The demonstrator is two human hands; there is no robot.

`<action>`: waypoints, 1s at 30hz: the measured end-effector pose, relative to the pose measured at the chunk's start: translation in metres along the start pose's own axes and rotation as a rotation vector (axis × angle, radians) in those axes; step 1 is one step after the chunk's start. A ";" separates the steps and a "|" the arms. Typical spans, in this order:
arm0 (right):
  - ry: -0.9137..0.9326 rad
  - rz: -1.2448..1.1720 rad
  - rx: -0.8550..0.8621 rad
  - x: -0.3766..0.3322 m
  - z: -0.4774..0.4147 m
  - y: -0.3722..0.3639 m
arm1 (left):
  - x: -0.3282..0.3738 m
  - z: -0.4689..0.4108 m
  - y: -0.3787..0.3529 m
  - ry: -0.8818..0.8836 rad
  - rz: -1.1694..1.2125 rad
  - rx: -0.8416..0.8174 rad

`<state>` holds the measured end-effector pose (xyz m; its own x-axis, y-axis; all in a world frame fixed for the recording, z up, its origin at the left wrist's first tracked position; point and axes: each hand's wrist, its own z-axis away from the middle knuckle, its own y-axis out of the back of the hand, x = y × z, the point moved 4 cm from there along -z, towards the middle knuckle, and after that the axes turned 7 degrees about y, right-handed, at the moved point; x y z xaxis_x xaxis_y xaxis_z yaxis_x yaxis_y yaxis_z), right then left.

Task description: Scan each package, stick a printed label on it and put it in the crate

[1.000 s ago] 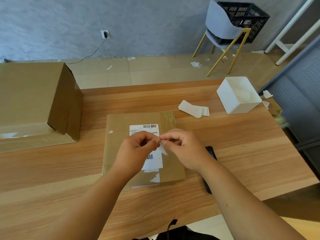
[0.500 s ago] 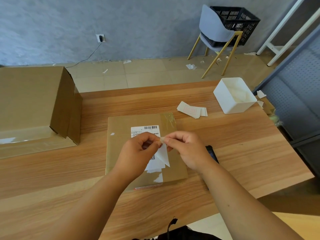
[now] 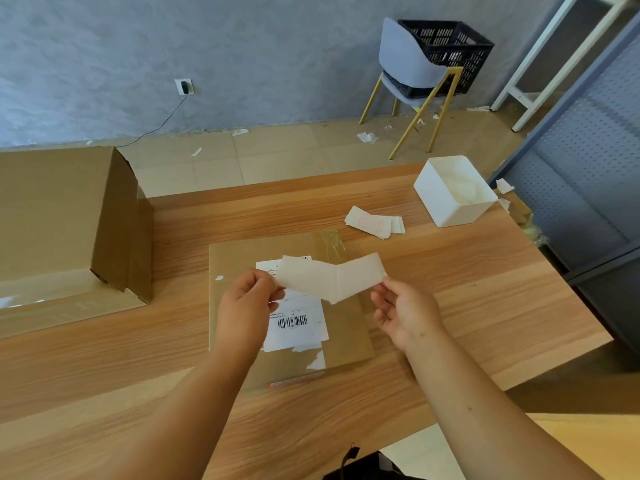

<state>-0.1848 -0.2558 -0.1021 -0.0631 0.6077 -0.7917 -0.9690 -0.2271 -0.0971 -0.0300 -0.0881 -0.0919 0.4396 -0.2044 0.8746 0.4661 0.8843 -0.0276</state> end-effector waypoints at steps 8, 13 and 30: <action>0.559 0.405 0.172 -0.051 -0.032 0.042 | 0.010 -0.016 -0.011 -0.080 -0.200 0.138; 0.852 0.965 -0.167 -0.087 -0.064 0.055 | 0.019 -0.028 -0.046 -0.122 -0.416 0.143; 0.739 1.280 -0.420 -0.201 -0.238 0.169 | 0.075 -0.110 -0.366 -0.548 -0.662 -0.054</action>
<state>-0.2791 -0.5972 -0.1030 -0.5232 -0.6285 -0.5755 -0.2165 -0.5551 0.8031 -0.0834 -0.4735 -0.0699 -0.3623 -0.4269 0.8285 0.5377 0.6303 0.5599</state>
